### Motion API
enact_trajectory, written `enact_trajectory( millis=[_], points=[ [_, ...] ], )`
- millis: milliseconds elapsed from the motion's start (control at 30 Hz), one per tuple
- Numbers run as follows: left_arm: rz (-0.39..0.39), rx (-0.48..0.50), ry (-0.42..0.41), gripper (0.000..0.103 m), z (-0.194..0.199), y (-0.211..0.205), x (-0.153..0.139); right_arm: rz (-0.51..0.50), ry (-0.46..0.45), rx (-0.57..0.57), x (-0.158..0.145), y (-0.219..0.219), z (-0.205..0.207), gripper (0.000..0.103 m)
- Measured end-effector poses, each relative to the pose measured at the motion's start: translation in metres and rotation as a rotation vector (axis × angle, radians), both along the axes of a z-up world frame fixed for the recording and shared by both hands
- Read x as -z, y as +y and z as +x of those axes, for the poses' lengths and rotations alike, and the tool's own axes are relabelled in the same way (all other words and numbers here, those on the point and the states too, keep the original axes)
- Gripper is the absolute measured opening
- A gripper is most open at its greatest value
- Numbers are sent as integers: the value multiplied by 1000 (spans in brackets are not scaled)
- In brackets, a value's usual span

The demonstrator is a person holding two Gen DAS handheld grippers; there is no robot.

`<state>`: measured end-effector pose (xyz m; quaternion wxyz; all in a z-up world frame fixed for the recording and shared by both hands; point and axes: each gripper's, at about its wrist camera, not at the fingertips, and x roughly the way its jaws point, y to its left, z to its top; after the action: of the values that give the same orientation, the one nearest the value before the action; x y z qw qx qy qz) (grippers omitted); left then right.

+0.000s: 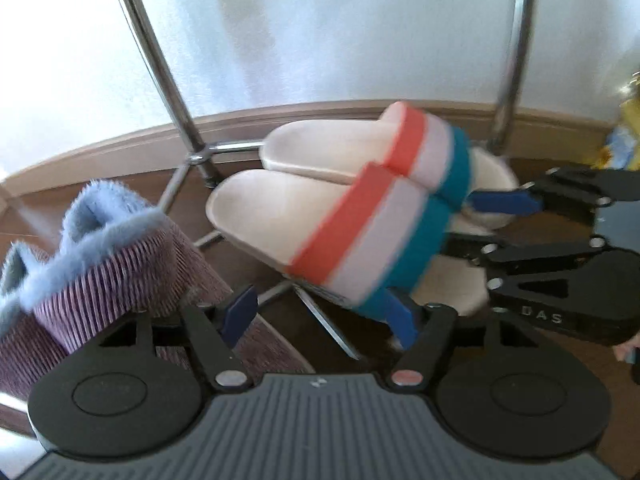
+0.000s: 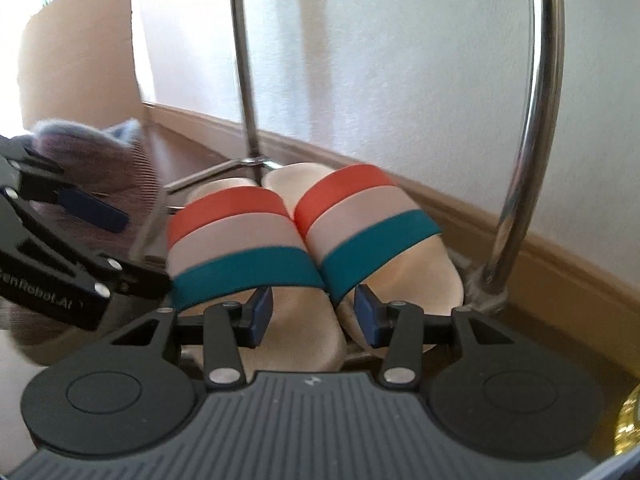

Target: Organize scattered shoes

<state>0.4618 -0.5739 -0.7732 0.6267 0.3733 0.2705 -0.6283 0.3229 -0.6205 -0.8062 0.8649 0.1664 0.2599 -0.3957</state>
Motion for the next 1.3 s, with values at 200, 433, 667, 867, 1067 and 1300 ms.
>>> enact_trajectory(
  millis=[200, 433, 667, 867, 1067, 1300],
  points=[
    [-11, 66, 12, 77, -27, 31, -10, -49, 10, -18, -10, -1, -37, 39],
    [27, 72, -35, 77, -43, 30, 4, -61, 71, -125, 12, -11, -5, 40],
    [47, 55, -74, 77, -39, 35, 11, -119, 45, -65, 22, 2, 5, 27],
    [67, 45, -98, 77, -38, 34, 18, -98, 12, -58, 20, 19, 10, 26],
    [84, -1, -132, 77, -50, 39, 14, -66, 1, -51, 11, 16, 3, 24],
    [160, -128, -74, 77, -71, 64, -53, 76, 47, 127, -87, 71, -76, 38]
  ],
)
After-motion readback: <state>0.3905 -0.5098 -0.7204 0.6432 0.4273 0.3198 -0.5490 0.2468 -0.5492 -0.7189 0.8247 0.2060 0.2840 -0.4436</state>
